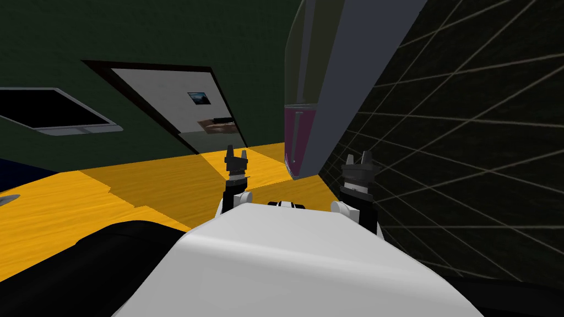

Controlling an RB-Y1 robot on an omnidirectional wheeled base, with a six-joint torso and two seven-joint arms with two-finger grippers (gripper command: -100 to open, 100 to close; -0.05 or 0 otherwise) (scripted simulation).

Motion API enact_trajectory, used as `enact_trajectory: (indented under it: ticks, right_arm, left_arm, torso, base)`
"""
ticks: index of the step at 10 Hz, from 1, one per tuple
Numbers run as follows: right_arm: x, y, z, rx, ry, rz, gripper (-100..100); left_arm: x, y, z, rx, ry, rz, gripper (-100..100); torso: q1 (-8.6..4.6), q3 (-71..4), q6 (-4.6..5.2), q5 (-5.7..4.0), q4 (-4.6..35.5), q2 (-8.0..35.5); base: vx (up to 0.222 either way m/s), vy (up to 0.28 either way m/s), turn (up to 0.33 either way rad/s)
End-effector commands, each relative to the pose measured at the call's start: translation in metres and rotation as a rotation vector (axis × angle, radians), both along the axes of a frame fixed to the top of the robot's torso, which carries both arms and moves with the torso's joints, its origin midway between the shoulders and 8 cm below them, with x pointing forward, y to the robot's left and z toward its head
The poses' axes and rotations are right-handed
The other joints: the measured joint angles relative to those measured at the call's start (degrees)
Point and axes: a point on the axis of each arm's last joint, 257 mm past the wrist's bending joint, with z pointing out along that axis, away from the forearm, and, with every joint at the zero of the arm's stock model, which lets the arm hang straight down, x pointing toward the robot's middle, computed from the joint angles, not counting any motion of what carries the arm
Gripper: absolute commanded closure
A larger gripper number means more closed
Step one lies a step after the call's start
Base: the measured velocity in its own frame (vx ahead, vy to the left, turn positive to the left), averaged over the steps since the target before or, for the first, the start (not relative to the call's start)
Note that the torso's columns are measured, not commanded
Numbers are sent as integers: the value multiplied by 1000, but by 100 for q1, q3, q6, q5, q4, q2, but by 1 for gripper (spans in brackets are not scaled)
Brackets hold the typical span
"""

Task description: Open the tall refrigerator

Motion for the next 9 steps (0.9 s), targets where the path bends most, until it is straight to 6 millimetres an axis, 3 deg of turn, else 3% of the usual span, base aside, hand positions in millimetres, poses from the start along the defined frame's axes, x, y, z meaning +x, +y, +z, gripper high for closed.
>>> enact_trajectory:
  ticks: [1,3,6,7,8,9]
  right_arm:
    - [0,6,8,-24,-21,30,-100]
    - [-1,14,25,-44,-77,81,-100]
    - [-11,24,65,-33,-224,169,-100]
    - [-11,23,65,-25,-225,171,-100]
    - [-17,25,81,-12,-288,202,-100]
    - [-23,27,94,-4,-344,226,-100]
  left_arm:
    - [0,0,0,0,0,0,0]
    - [0,0,0,0,1,0,0]
    - [0,0,0,0,1,0,0]
    - [0,0,0,0,1,0,0]
    - [0,0,0,0,1,0,0]
    - [0,0,0,0,1,0,0]
  torso:
    - [0,-846,0,0,423,423]
    - [-1,-1361,-1,0,664,656]
    - [-6,-1395,-1,-2,686,672]
    - [0,-1389,-1,0,689,682]
    - [6,-1377,6,1,694,703]
    - [8,-1375,-1,2,696,703]
  base:
    - [28,-2,106]
    - [67,-8,152]
    - [131,-35,283]
    - [96,-28,84]
    - [94,-19,172]
    - [138,-29,472]
